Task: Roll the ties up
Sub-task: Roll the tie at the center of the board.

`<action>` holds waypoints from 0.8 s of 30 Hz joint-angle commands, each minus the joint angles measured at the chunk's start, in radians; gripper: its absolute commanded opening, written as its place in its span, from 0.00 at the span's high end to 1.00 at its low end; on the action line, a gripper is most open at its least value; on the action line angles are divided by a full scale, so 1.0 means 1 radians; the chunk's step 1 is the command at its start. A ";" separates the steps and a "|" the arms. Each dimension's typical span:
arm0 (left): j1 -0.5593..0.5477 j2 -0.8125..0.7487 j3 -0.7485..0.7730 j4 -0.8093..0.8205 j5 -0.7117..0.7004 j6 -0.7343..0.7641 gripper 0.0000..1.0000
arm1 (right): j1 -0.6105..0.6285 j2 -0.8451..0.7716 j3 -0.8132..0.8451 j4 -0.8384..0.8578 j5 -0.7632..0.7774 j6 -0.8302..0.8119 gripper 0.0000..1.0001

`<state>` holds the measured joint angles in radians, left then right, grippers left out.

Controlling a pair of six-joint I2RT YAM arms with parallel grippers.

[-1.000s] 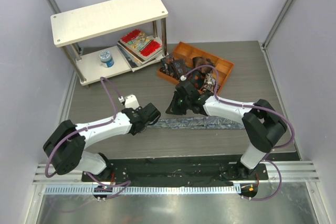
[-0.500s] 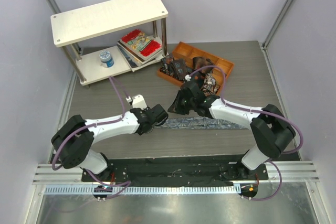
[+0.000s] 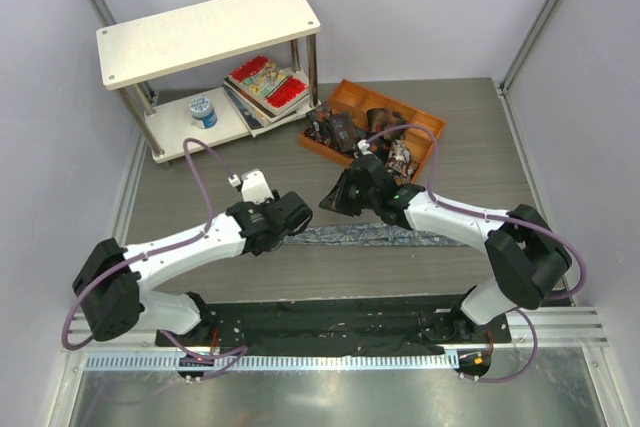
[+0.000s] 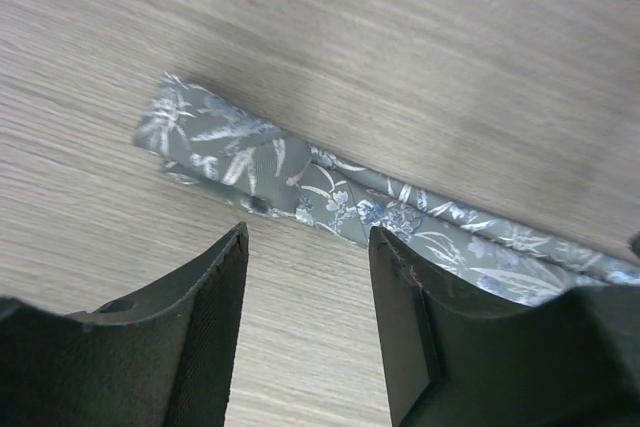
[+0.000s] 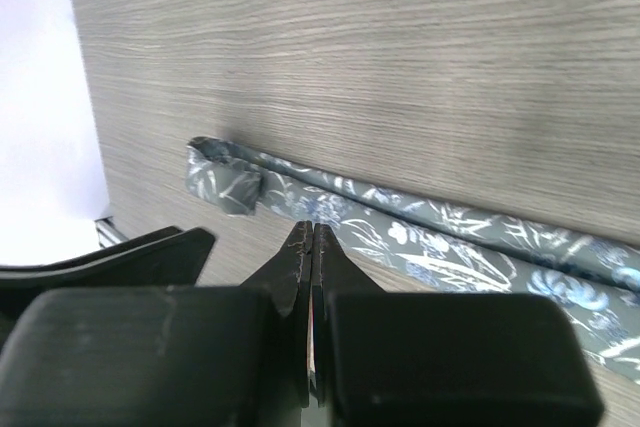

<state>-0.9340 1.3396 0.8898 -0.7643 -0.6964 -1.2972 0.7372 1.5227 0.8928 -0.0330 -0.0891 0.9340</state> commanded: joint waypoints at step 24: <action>0.291 -0.301 -0.259 0.094 0.202 0.231 0.99 | 0.174 0.530 0.537 0.168 -0.207 0.046 0.99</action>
<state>-0.6456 1.0164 0.6807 -0.7425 -0.5713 -1.0508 0.9020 2.0495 1.3769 0.1036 -0.2565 0.9752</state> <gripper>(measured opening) 0.039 0.017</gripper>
